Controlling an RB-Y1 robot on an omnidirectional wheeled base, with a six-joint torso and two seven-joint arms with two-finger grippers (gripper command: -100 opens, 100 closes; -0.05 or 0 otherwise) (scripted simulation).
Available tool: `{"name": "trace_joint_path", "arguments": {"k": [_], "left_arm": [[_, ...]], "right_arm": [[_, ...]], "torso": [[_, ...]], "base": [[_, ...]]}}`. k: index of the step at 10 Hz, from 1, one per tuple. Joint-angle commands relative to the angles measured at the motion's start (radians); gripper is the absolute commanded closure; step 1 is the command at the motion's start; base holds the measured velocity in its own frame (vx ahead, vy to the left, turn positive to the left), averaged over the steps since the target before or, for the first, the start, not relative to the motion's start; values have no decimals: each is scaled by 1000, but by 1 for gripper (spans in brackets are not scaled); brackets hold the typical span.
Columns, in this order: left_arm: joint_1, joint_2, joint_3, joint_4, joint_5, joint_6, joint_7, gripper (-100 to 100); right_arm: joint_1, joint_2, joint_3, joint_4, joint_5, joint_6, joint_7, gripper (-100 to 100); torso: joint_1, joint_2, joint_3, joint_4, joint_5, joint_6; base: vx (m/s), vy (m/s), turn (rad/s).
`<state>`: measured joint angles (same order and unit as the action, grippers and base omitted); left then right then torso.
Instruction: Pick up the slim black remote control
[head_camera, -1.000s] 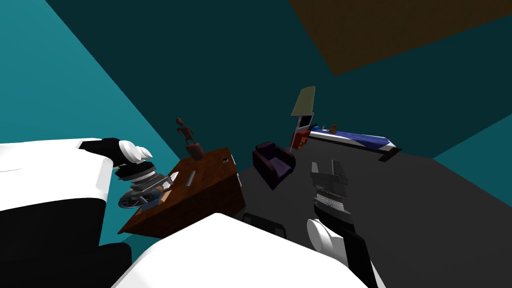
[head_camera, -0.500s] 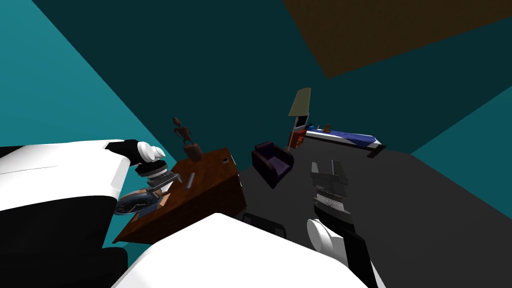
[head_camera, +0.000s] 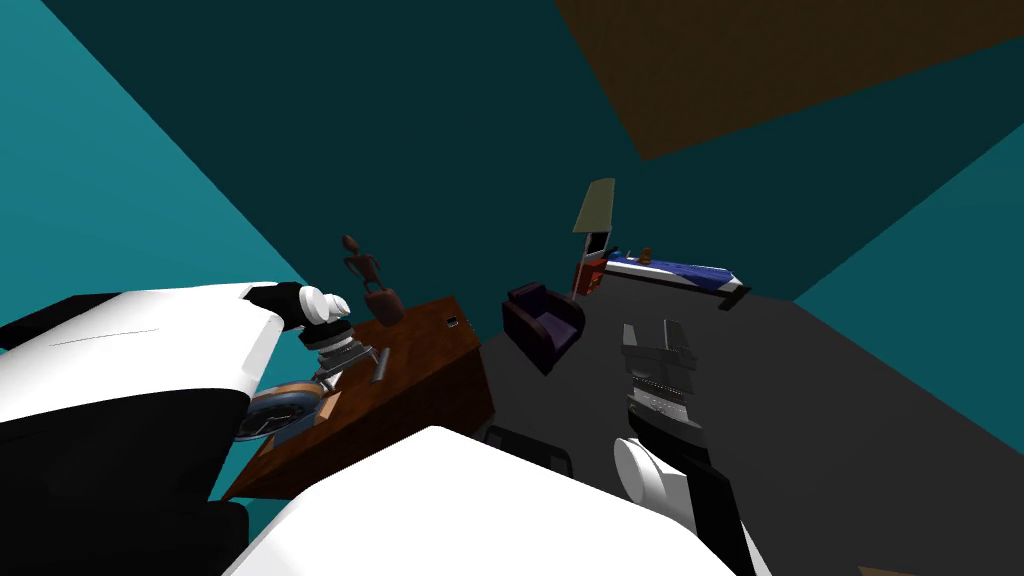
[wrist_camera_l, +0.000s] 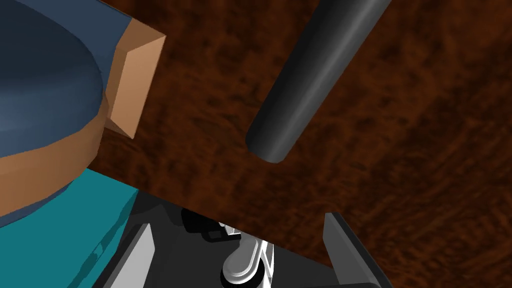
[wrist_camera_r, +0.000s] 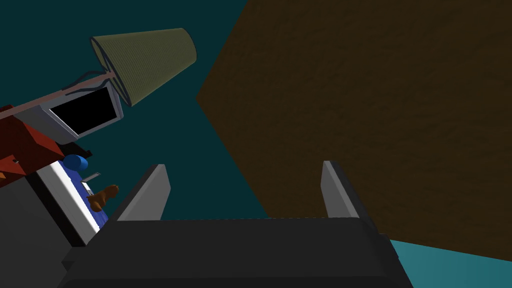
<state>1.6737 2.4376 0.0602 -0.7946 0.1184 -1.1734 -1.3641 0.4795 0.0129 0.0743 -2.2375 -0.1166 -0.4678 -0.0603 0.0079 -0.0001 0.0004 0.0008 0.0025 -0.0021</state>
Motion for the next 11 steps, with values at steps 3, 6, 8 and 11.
{"name": "trace_joint_path", "arguments": {"k": [3, 6, 8, 11], "left_arm": [[56, 39, 49, 27, 15, -7, -74, -100], [107, 79, 97, 46, 27, -8, -150, -100], [150, 111, 138, 62, 37, -8, -213, -100], [197, 144, 183, 80, 49, -7, -282, -100]], "right_arm": [[0, 0, 0, 0, 0, 0, 0, 0], [0, 0, 0, 0, 0, 0, 0, 0], [0, 0, 0, 0, 0, 0, 0, 0], [0, 0, 0, 0, 0, 0, 0, 0]], "torso": [[-1, 0, 0, 0, 0, 0], [2, -1, 0, 0, 1, 0], [0, 0, 0, 0, 0, -1], [3, -1, -1, 0, 1, -1]], "base": [[-30, 68, -56], [-25, 96, -72], [-34, 84, -48], [-12, 124, -60]]}}
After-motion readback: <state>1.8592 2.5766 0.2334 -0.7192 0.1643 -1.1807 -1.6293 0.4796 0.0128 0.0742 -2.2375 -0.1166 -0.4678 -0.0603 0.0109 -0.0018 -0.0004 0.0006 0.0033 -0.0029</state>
